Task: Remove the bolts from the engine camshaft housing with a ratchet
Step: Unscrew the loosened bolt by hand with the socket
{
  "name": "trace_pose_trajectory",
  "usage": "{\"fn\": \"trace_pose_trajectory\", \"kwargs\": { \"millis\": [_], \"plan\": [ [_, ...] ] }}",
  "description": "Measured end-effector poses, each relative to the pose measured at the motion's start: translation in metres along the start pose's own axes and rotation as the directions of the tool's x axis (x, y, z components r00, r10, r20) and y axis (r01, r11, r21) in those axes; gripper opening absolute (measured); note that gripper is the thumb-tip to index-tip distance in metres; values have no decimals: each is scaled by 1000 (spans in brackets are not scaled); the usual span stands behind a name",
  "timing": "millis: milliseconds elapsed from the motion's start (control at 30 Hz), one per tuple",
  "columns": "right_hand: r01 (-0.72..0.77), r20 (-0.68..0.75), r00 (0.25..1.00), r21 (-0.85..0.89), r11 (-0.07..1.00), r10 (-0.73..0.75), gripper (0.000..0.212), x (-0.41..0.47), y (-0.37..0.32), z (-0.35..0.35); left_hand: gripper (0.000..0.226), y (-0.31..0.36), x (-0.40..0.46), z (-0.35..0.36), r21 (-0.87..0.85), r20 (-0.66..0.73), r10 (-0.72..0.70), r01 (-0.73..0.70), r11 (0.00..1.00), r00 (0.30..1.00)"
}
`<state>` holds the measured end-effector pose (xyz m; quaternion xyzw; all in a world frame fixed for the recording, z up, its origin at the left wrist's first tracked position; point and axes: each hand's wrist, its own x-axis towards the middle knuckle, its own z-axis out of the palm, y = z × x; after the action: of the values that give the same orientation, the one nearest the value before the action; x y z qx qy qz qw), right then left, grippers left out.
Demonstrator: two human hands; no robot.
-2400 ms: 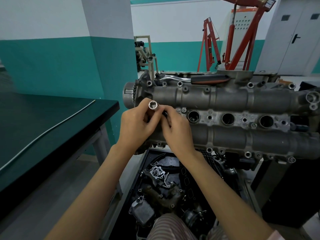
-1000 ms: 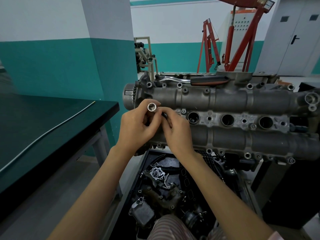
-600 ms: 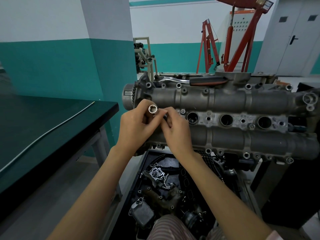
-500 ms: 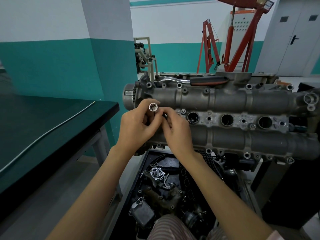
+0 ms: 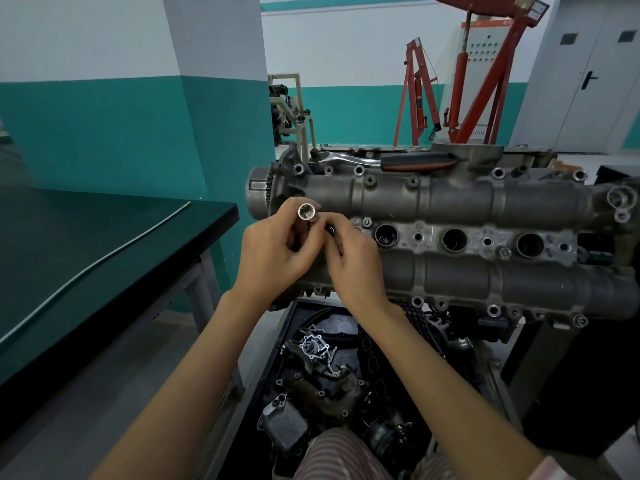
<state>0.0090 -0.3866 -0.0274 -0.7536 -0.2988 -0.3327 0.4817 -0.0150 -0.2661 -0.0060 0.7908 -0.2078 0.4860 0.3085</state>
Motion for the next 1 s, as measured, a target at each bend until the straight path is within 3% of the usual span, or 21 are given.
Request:
{"fn": "trace_pose_trajectory", "kwargs": {
  "millis": [200,300,400,600,700,800,867,1000],
  "plan": [
    [-23,-25,999,-76,997,21,27,1,-1,1,33,-3,1,2,-4,-44,-41,41,999,998],
    [-29,-30,999,-74,997,27,15,0,0,1,36,-2,1,2,1,-33,-34,34,999,999],
    [-16,-16,1000,-50,999,15,8,0,1,1,25,-1,0,1,-13,-14,-7,7,1000,1000],
    [33,31,999,-30,999,-32,32,1,0,-2,23,0,1,0,-14,0,-4,4,1000,1000],
    [-23,16,1000,-69,997,25,41,1,1,1,30,-1,1,1,-25,-42,-49,48,999,998],
    [-38,-18,999,-68,997,37,26,1,2,1,35,0,1,2,-13,-50,-70,69,998,996],
    [-28,-38,999,-51,998,26,13,1,2,1,32,1,1,2,-6,-48,-65,65,998,997],
    [6,-8,1000,-16,1000,-6,22,0,1,0,13,2,0,0,-25,-27,-33,32,999,999]
  ]
}}
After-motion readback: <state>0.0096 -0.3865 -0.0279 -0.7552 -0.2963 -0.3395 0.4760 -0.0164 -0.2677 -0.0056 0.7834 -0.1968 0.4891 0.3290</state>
